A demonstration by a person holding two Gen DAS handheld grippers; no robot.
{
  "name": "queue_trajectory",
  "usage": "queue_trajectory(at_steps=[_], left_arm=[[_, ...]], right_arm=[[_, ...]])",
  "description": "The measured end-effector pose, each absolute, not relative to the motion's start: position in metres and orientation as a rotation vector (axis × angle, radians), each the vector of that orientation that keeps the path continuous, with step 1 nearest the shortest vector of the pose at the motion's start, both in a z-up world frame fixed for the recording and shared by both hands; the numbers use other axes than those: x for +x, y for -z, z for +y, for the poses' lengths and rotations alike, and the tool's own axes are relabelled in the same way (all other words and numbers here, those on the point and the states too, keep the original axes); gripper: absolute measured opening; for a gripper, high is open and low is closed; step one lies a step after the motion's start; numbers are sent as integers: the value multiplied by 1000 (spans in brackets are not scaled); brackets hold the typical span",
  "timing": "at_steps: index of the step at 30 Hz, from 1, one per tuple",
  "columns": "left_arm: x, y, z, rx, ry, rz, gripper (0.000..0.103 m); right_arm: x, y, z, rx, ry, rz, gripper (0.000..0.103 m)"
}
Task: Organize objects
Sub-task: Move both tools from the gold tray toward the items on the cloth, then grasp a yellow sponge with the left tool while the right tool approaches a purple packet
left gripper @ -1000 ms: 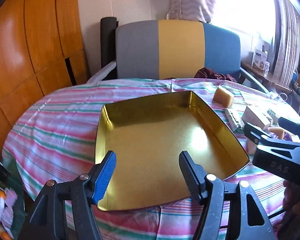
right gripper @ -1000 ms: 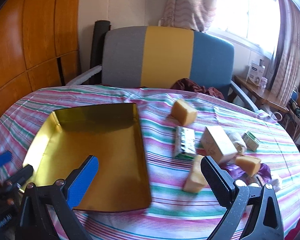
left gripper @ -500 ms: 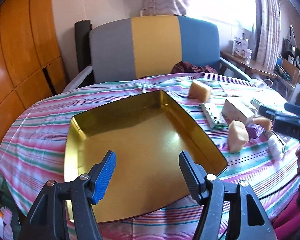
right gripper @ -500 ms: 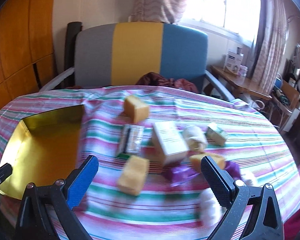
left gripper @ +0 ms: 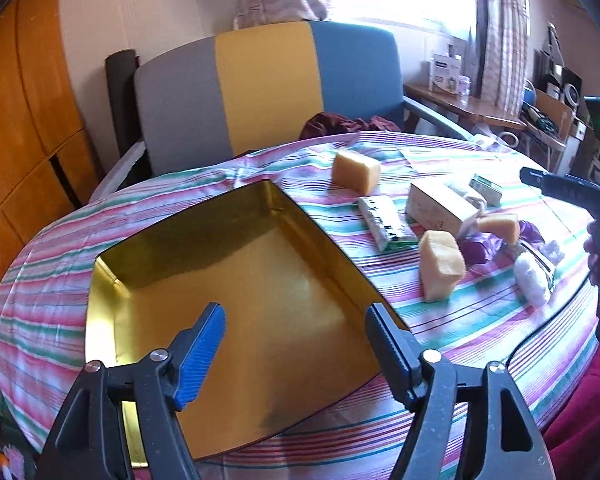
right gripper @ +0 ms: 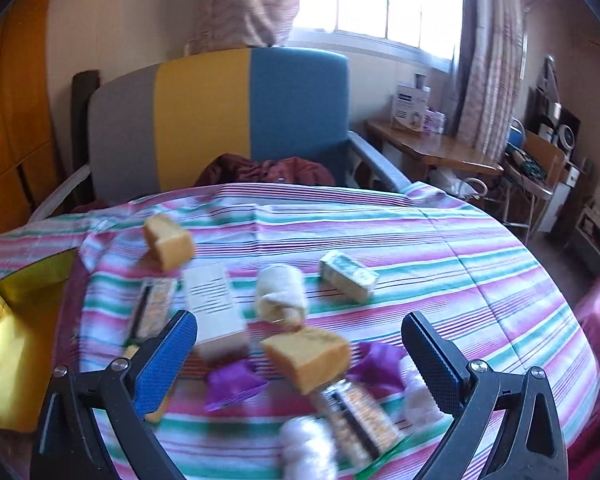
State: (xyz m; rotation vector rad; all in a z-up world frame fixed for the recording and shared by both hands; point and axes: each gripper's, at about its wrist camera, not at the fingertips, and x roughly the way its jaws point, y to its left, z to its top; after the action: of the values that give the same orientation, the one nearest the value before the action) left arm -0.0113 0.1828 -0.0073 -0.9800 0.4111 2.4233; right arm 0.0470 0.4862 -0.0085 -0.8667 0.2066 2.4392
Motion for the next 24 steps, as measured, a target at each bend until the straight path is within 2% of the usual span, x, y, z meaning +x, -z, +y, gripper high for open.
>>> queue_trajectory(at_steps=[3,10,14,17,24], left_arm=[[-10,9,194,-965,-2387,433,83],[-17,12,229,-976,-2246,460,84],[-24,16,254,-1031,-2179,470,83],[-29,22,274,-1075,-2118,472,77],[-37,34,316,-1114,-2031,476,70]], right_arm=[[53,17,507,-842,-2404,298,103],[65,32,542,-867,-2324,537,103],[70,30,549,-856,-2310,587,103],[71,29,550,-850,-2313,599,103],[74,29,556,-851,-2315,660,103]])
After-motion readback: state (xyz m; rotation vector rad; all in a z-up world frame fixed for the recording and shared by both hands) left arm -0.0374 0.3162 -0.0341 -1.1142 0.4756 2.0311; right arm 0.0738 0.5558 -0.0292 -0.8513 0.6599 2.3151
